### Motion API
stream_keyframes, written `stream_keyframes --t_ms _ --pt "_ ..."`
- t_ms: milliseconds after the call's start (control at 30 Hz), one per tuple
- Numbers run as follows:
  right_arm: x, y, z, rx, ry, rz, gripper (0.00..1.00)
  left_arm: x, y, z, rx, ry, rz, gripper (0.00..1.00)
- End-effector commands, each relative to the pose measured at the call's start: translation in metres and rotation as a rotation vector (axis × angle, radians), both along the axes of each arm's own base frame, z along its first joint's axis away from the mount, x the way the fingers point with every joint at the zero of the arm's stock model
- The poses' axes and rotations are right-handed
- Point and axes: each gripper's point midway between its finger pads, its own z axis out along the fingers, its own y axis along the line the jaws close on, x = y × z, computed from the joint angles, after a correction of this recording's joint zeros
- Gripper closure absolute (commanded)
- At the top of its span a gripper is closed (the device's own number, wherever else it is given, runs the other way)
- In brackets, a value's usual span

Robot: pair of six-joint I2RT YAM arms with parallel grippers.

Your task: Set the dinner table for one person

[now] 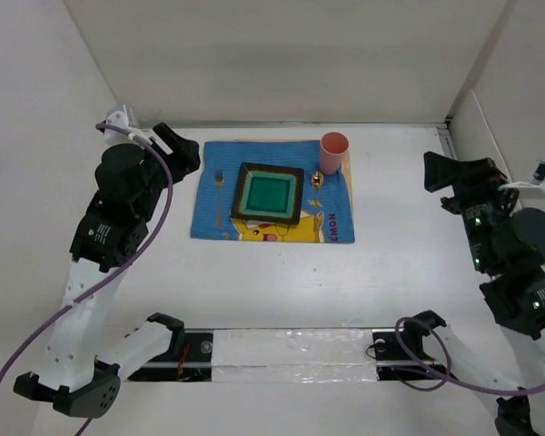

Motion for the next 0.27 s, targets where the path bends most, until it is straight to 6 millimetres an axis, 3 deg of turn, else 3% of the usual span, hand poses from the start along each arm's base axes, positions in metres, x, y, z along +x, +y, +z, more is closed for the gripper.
stream_keyframes --t_ms 0,100,233 --pt "0.039 0.013 -0.075 -0.110 0.258 0.016 0.00 0.006 -0.007 0.004 -0.033 -0.040 -0.023 0.35" --pt "0.047 0.015 -0.083 -0.127 0.285 0.044 0.00 0.008 -0.010 -0.001 -0.041 -0.029 -0.035 0.36" --pt "0.051 0.018 -0.072 -0.153 0.264 0.044 0.00 0.005 -0.011 -0.004 -0.056 -0.026 -0.037 0.34"
